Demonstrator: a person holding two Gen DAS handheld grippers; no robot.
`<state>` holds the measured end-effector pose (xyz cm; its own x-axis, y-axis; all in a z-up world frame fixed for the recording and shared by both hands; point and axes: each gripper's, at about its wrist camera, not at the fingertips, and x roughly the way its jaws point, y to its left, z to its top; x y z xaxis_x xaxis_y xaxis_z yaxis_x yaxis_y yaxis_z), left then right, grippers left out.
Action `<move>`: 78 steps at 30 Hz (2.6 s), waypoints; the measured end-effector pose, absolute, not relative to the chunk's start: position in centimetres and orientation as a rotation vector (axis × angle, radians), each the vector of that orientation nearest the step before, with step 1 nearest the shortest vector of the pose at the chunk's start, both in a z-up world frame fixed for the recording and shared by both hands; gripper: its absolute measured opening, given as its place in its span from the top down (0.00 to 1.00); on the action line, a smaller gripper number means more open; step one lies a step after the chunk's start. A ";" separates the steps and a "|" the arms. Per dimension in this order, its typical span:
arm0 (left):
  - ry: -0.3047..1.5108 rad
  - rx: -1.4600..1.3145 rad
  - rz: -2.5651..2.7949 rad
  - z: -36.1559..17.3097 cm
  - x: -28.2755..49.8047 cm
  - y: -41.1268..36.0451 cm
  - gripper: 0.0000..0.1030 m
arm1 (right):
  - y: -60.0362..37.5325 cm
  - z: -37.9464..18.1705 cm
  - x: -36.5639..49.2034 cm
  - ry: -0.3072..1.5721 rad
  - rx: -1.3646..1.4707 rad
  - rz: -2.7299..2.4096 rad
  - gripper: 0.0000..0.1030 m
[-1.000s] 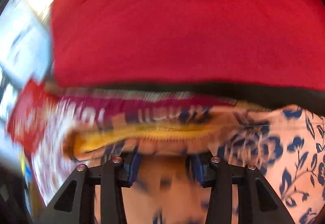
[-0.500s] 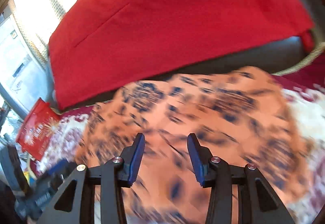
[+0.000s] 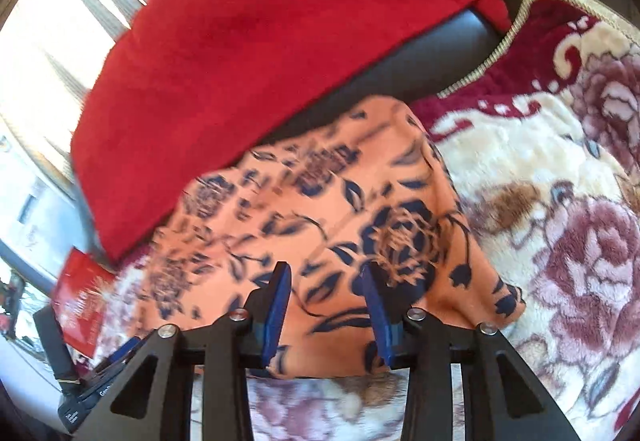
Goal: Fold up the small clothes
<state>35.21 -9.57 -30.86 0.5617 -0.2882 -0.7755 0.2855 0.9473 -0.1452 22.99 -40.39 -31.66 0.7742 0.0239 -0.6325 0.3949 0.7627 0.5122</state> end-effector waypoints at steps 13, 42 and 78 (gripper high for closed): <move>0.993 0.086 -0.251 -32.5 37.3 -11.0 0.04 | -40.8 -33.4 24.3 0.743 0.777 -0.199 0.51; 0.865 0.112 -0.155 -32.1 36.5 -7.5 0.04 | -43.3 -33.1 20.9 0.571 1.020 -0.169 0.52; 0.812 0.189 -0.108 -31.5 36.2 -5.3 0.04 | -38.7 -32.6 22.8 0.636 0.858 -0.136 0.58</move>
<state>36.16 -5.34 -31.50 0.6838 -0.0232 -0.7293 0.1679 0.9777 0.1264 22.82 -38.71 -32.59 0.8083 0.1361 -0.5728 0.3586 0.6579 0.6623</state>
